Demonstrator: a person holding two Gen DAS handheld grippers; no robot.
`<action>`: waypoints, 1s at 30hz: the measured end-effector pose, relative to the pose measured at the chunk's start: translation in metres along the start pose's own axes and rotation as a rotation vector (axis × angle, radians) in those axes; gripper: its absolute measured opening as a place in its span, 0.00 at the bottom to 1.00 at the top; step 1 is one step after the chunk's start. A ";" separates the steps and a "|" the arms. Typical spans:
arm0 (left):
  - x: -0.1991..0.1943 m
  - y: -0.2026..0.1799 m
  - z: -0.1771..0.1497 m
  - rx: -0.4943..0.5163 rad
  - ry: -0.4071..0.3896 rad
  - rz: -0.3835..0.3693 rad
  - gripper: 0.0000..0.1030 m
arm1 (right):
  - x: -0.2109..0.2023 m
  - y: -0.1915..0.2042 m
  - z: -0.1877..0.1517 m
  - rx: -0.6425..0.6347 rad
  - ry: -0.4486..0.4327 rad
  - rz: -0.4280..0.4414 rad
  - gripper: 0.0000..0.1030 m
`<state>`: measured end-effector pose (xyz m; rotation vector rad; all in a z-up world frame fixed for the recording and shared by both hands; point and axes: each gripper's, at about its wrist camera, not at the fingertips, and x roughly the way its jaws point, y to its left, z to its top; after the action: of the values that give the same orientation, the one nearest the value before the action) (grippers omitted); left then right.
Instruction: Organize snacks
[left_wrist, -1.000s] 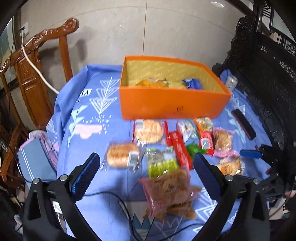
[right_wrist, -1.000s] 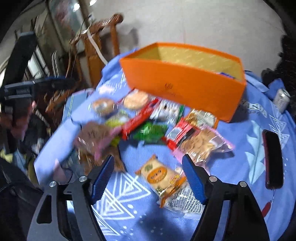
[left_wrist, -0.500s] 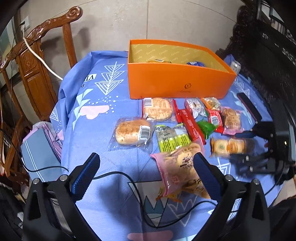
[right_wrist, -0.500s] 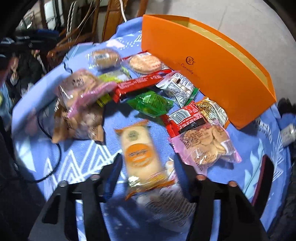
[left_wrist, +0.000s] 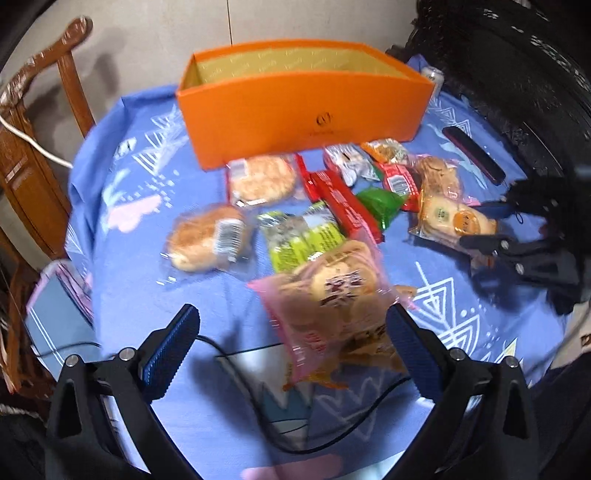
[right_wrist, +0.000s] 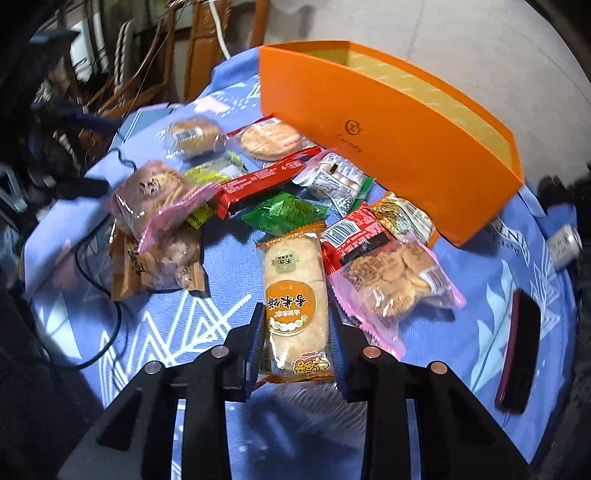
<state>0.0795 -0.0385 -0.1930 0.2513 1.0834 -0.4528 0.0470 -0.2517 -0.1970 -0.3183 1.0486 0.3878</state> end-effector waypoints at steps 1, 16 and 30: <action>0.004 -0.002 0.001 -0.015 0.008 -0.006 0.96 | -0.001 0.001 -0.002 0.019 -0.006 -0.001 0.31; 0.057 -0.015 0.015 -0.178 0.160 -0.055 0.94 | -0.009 0.011 -0.010 0.136 -0.045 0.007 0.32; 0.045 -0.009 0.012 -0.184 0.117 -0.067 0.67 | -0.018 0.006 -0.010 0.167 -0.077 0.008 0.31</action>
<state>0.1022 -0.0619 -0.2270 0.0799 1.2433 -0.3988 0.0284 -0.2531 -0.1865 -0.1488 1.0000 0.3144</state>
